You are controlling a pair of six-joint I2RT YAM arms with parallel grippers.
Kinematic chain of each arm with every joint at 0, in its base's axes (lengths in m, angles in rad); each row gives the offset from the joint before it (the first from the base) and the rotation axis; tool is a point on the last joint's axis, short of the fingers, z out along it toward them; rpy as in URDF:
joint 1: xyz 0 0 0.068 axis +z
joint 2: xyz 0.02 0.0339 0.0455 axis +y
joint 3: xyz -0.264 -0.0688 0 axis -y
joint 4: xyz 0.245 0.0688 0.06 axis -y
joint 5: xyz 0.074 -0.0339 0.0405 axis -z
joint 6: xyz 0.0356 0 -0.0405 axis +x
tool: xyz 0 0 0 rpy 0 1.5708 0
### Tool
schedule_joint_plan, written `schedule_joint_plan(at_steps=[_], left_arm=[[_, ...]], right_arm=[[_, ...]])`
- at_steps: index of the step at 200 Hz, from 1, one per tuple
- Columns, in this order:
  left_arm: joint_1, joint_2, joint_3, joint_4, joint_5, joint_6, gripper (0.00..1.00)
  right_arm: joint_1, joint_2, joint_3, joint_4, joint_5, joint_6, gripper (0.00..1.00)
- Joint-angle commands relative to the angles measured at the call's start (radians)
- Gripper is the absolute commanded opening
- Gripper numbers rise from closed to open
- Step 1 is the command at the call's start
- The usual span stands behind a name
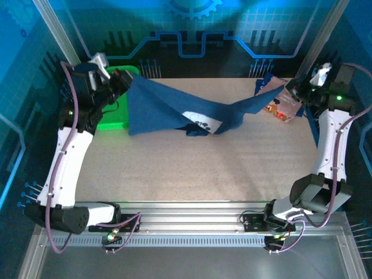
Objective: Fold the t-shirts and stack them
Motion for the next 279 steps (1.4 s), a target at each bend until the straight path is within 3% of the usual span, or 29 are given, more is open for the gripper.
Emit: schedule_joint_plan(at_steps=[1, 48, 78, 120, 157, 208, 247, 262, 279], left_arm=[[0.011, 0.071, 0.153, 0.077, 0.09, 0.032, 0.0], [0.01, 0.162, 0.397, 0.146, 0.182, 0.059, 0.0], [0.01, 0.165, 0.451, 0.168, 0.208, 0.061, 0.0], [0.01, 0.164, 0.452, 0.191, 0.219, 0.046, 0.0], [0.01, 0.287, 0.533, 0.2, 0.242, 0.017, 0.0], [0.005, 0.655, 0.857, 0.22, 0.325, -0.113, 0.0], [0.032, 1.056, 1.279, 0.271, 0.347, -0.322, 0.0], [0.043, 1.077, 1.26, 0.345, 0.322, -0.367, 0.0], [0.052, 1.019, 1.205, 0.381, 0.314, -0.325, 0.0]], right_arm=[[-0.018, -0.017, 0.145, 0.06, -0.13, 0.106, 0.0], [-0.025, 0.034, 0.481, 0.099, -0.176, 0.221, 0.0], [-0.032, 0.076, 0.674, 0.057, -0.19, 0.251, 0.0], [-0.049, 0.064, 0.696, 0.035, -0.197, 0.265, 0.0], [-0.037, 0.126, 0.693, 0.062, -0.19, 0.268, 0.0], [0.062, 0.435, 0.907, 0.106, -0.158, 0.269, 0.0], [0.104, 0.818, 1.218, 0.439, -0.131, 0.507, 0.0], [0.1, 0.914, 1.307, 0.509, -0.1, 0.584, 0.0], [0.09, 0.887, 1.274, 0.536, -0.09, 0.576, 0.0]])
